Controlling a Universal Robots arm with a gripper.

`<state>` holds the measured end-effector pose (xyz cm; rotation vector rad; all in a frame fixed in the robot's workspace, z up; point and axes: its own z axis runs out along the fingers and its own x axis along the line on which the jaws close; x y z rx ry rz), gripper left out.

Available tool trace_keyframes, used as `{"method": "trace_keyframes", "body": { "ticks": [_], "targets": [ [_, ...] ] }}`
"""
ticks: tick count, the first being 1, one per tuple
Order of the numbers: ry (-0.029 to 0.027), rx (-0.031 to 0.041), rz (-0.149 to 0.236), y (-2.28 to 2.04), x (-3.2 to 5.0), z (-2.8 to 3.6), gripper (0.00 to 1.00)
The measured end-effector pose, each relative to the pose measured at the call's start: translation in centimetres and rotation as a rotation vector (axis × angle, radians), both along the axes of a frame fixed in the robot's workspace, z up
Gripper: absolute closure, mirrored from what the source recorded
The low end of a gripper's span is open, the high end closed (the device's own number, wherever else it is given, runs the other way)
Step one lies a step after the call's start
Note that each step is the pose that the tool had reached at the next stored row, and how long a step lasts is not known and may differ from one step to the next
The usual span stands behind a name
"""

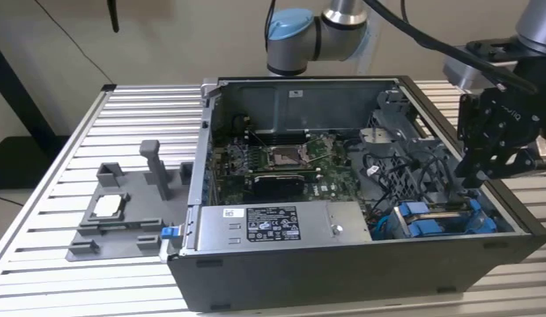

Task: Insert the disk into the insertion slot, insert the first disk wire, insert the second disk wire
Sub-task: 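Insert the first disk wire, then insert the second disk wire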

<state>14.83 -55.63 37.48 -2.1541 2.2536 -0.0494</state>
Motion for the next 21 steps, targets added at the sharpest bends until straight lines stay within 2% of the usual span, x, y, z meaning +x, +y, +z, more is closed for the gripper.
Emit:
{"method": "trace_keyframes", "body": {
  "ticks": [4, 9, 12, 18, 21],
  "targets": [
    [-0.0011, 0.0001, 0.0, 0.53, -0.63, 0.21, 0.73],
    [-0.0067, 0.0001, 0.0, 0.93, -1.73, 0.61, 0.73],
    [-0.0119, 0.0001, 0.0, 1.38, -2.43, 0.76, 0.73],
    [-0.0276, 0.0, 0.0, 2.31, -3.82, 0.96, 0.73],
    [-0.0323, 0.0001, 0.0, 2.72, -4.57, 0.96, 0.73]
  ]
}}
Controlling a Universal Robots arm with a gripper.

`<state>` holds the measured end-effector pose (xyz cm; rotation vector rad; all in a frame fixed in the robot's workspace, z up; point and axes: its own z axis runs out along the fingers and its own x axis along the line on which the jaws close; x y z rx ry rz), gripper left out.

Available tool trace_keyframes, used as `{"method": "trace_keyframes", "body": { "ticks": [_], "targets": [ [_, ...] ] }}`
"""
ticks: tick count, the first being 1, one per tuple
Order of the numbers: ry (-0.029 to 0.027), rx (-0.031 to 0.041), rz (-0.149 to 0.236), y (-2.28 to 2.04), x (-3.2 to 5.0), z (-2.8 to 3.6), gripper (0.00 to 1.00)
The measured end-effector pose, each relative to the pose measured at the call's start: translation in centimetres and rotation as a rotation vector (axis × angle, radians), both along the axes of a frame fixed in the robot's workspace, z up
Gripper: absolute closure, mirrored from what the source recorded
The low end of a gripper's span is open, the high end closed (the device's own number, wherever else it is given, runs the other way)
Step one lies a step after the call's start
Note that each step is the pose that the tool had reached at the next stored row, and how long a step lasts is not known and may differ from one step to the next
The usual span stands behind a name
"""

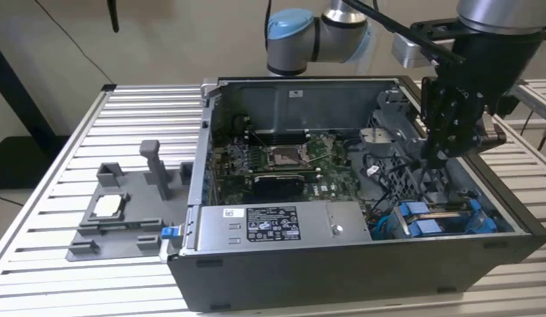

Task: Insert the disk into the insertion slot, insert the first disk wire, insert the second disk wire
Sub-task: 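Insert the second disk wire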

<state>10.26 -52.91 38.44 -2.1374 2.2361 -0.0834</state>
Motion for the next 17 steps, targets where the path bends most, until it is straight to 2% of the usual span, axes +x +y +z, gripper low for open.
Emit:
{"method": "trace_keyframes", "body": {
  "ticks": [8, 12, 14, 17],
  "targets": [
    [-0.0038, 0.0, 0.004, 0.22, -1.73, 0.01, 0.73],
    [-0.0059, -0.0019, 0.016, 0.28, -2.24, -0.06, 0.73],
    [-0.0077, -0.0055, 0.024, 0.36, -2.37, -0.16, 0.73],
    [-0.0117, -0.0162, 0.039, 0.59, -2.52, -0.36, 0.73]
  ]
}}
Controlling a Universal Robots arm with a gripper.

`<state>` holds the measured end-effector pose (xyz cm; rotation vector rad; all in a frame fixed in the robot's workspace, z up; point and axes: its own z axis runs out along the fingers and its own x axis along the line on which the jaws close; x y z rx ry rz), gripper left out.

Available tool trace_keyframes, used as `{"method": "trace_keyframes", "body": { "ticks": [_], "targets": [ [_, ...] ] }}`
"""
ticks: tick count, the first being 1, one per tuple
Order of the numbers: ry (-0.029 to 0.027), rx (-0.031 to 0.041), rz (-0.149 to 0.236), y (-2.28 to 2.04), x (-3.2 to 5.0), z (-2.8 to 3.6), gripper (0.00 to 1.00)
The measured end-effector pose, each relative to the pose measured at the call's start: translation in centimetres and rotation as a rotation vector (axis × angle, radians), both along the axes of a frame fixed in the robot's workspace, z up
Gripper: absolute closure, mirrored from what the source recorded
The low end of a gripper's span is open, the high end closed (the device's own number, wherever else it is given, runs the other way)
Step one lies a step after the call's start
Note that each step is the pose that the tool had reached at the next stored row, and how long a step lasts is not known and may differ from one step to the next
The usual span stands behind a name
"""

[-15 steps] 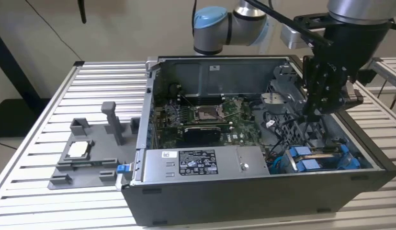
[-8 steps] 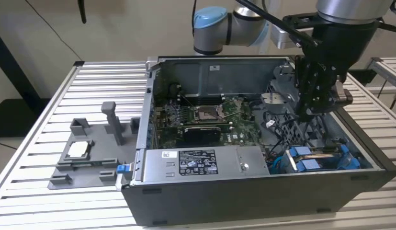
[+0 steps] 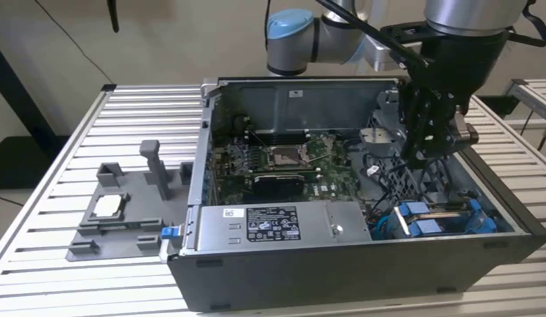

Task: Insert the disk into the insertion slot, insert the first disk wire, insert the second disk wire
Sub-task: 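Insert the second disk wire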

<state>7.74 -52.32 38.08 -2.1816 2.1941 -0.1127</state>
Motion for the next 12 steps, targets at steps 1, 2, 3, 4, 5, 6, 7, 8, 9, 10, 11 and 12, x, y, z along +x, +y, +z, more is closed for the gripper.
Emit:
{"method": "trace_keyframes", "body": {
  "ticks": [1, 2, 3, 4, 5, 6, 7, 8, 9, 10, 11, 12],
  "targets": [
    [-0.0017, -0.0035, 0.004, 0.12, -0.07, -0.09, 0.73],
    [-0.0035, -0.0066, 0.007, 0.25, -0.14, -0.18, 0.73],
    [-0.0055, -0.0105, 0.01, 0.39, -0.24, -0.27, 0.73],
    [-0.0072, -0.0138, 0.013, 0.5, -0.3, -0.35, 0.73],
    [-0.009, -0.0177, 0.016, 0.62, -0.38, -0.44, 0.73],
    [-0.011, -0.0214, 0.019, 0.74, -0.46, -0.53, 0.73],
    [-0.0131, -0.0247, 0.021, 0.84, -0.54, -0.6, 0.73],
    [-0.0158, -0.0268, 0.024, 0.91, -0.64, -0.67, 0.73],
    [-0.0183, -0.0277, 0.026, 0.94, -0.74, -0.71, 0.75],
    [-0.0201, -0.0282, 0.028, 0.95, -0.85, -0.72, 0.75],
    [-0.0212, -0.029, 0.03, 0.94, -0.96, -0.73, 0.82],
    [-0.0216, -0.03, 0.032, 0.94, -1.04, -0.73, 0.82]
  ]
}}
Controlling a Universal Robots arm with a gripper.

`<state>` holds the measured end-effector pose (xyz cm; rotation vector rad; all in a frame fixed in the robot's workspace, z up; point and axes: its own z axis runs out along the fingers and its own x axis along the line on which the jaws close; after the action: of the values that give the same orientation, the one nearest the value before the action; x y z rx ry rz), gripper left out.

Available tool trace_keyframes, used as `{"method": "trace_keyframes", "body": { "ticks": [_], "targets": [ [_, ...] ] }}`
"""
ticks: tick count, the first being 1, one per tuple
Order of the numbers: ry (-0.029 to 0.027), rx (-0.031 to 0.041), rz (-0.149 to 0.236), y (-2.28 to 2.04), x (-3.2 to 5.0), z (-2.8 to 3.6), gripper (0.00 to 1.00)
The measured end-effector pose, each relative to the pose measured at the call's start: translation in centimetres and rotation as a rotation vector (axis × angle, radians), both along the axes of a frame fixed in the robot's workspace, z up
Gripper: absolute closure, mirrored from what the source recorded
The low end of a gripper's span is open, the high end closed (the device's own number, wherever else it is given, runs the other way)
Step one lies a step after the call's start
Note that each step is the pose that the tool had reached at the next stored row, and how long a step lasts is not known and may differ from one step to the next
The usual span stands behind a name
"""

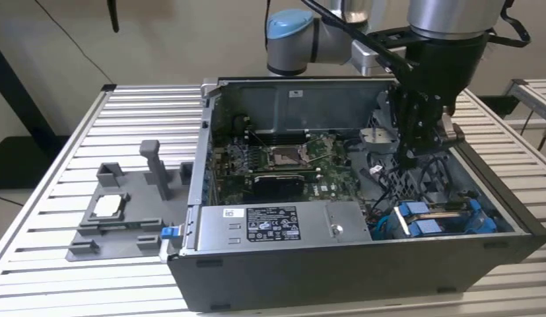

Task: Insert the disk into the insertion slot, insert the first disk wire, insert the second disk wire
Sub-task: 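Insert the second disk wire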

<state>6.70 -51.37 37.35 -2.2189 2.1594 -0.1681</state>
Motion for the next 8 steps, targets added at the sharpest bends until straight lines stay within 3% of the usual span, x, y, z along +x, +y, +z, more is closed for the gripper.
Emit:
{"method": "trace_keyframes", "body": {
  "ticks": [5, 6, 8],
  "targets": [
    [0.0013, -0.0015, 0.001, -0.04, -0.02, -0.01, 0.84],
    [0.005, -0.0014, 0.001, -0.07, 0.11, -0.02, 0.84],
    [0.0178, -0.0015, 0.001, -0.19, 0.6, -0.03, 0.84]
  ]
}}
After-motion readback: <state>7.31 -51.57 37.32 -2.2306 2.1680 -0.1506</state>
